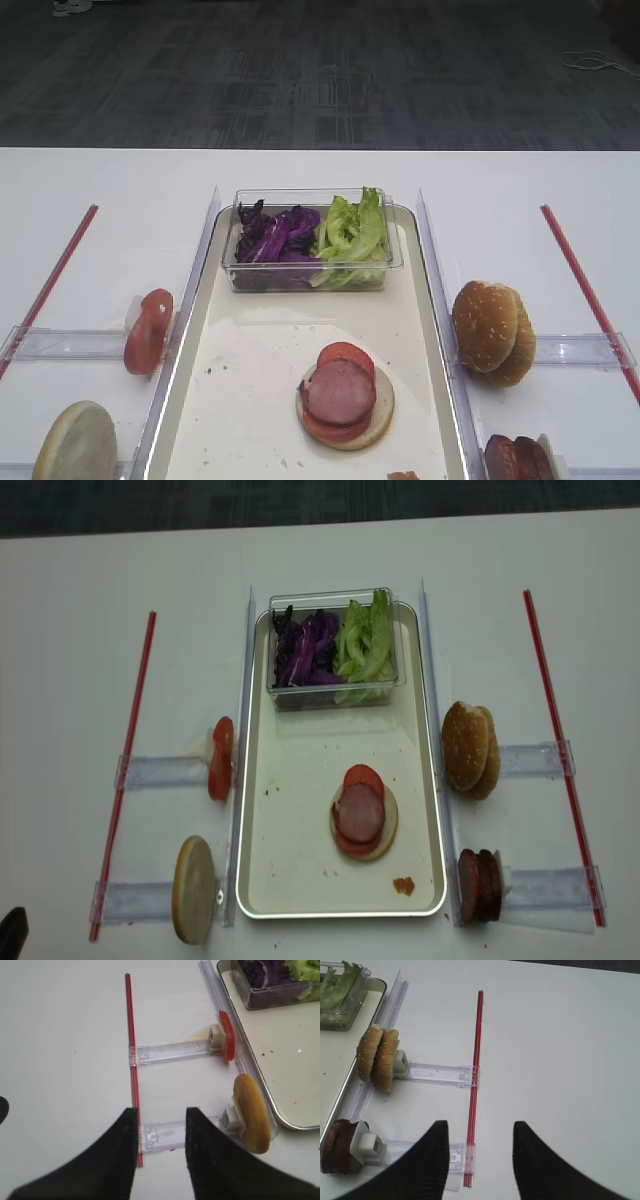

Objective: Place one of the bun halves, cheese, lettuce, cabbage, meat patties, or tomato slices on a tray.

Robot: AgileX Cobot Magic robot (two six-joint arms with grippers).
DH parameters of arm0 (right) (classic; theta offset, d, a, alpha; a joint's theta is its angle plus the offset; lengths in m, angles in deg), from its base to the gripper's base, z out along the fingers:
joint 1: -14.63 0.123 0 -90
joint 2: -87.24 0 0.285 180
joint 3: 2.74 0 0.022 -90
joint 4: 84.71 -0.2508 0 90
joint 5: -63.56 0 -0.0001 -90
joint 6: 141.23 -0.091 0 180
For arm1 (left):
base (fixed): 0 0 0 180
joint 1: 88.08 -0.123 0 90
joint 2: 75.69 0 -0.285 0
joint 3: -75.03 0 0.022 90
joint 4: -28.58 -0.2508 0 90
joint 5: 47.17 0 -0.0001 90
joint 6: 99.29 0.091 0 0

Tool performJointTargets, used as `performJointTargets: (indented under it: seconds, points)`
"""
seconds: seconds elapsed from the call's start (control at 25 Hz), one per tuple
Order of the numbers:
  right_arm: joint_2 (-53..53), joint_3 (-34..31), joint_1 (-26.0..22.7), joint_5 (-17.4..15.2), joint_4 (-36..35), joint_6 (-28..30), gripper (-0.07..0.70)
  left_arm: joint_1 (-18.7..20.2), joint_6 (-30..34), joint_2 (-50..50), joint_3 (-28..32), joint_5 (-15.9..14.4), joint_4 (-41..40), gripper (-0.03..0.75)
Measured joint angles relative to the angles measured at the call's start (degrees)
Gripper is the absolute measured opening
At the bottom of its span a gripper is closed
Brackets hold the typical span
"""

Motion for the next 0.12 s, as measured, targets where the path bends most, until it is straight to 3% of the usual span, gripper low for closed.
performJointTargets:
  seconds: [0.12]
  points:
    - [0.0, 0.0, 0.0, 0.0, 0.0, 0.0, 0.328, 0.0, 0.0, 0.0, 0.0, 0.0, 0.0, 0.225]
